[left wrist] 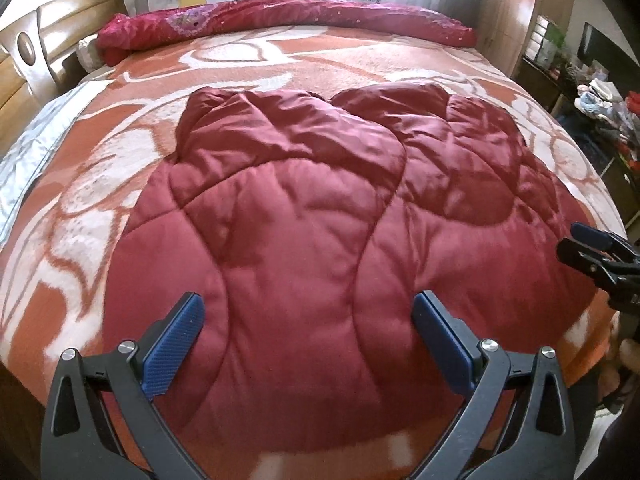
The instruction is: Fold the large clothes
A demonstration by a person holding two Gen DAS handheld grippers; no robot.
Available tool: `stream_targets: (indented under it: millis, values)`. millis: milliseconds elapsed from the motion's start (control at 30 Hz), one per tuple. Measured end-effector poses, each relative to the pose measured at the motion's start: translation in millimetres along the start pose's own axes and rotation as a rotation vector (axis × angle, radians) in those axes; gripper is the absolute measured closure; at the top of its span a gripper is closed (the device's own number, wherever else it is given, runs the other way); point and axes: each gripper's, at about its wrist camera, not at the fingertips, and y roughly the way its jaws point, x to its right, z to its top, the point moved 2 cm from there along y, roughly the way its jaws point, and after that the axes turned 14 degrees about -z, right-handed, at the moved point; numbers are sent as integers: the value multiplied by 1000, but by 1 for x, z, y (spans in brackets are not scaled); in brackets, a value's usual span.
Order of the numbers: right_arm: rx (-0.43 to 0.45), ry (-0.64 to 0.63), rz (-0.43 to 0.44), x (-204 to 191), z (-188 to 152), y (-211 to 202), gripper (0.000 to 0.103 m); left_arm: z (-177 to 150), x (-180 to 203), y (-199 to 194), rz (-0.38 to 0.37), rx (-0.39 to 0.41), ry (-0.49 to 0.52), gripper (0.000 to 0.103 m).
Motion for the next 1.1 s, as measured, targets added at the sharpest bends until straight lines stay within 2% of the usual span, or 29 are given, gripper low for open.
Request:
stream_targets:
  millis: [300,533,667,867,933,1100]
  values:
    - [-22,-25,48,0,-48,-34,7,-38,9,-20,19,-23,33,0]
    - [-54,-39,59,-4,-73,-44,7,-68,7,-24,-7,-66,14,0]
    - [-75,-91,64,-11,-87,-48,7,-79,9,-31,24,-54,42,0]
    - [-111,-178,98,-19,-95,-64,5,-76,22,-56,64,-35,128,0]
    - [-99,-194,119,-20,-91,-77,0,-70,30,-68,66,-30,157,0]
    - [-37,-216,130,-18,-73,-110,0,-51,42,-93,98,6,192,0]
